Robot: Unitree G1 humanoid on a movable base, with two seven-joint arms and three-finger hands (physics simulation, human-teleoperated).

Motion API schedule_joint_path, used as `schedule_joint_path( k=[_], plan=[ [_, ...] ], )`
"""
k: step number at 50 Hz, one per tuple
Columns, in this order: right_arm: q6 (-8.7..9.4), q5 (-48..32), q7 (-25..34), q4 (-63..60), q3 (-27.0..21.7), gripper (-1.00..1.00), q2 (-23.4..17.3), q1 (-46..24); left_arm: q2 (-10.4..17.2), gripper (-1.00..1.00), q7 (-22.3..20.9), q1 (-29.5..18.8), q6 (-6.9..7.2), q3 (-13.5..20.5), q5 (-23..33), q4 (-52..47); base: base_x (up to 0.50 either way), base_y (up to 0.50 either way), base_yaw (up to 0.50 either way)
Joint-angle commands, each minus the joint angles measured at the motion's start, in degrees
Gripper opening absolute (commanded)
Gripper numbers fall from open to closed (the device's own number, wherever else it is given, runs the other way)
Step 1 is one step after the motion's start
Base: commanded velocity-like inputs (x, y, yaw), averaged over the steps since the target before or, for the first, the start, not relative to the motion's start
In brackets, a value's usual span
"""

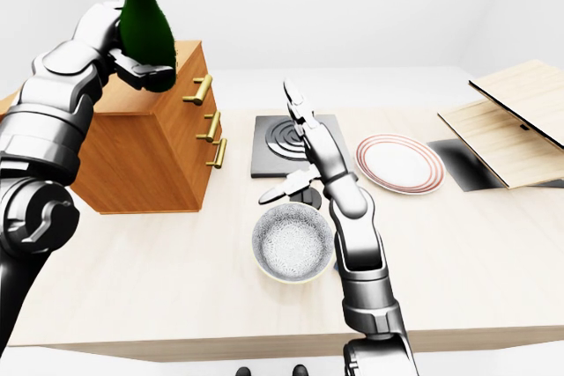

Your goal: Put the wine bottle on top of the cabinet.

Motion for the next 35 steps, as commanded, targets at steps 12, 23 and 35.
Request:
schedule_joint_path(
  k=[12, 23, 35],
  plan=[
    [0.00, 0.29, -0.21, 1.26, -0.01, 1.00, 0.13, 0.97, -1.02, -1.00, -3.45, -0.89, 5.68, -0.06, 8.23, 1.58, 0.00, 0.00, 0.00],
    [0.00, 0.43, -0.17, 0.94, -0.08, 1.00, 0.10, 1.45, -1.46, -1.00, -6.04, -0.09, 6.01, -0.03, 11.53, 2.08, 0.00, 0.00, 0.00],
    [0.00, 0.82, -0.18, 0.23, -0.56, 1.00, -0.24, 2.00, -1.65, -1.00, -6.94, 0.03, 6.01, 0.33, 14.99, 2.39, 0.00, 0.00, 0.00]
  ],
)
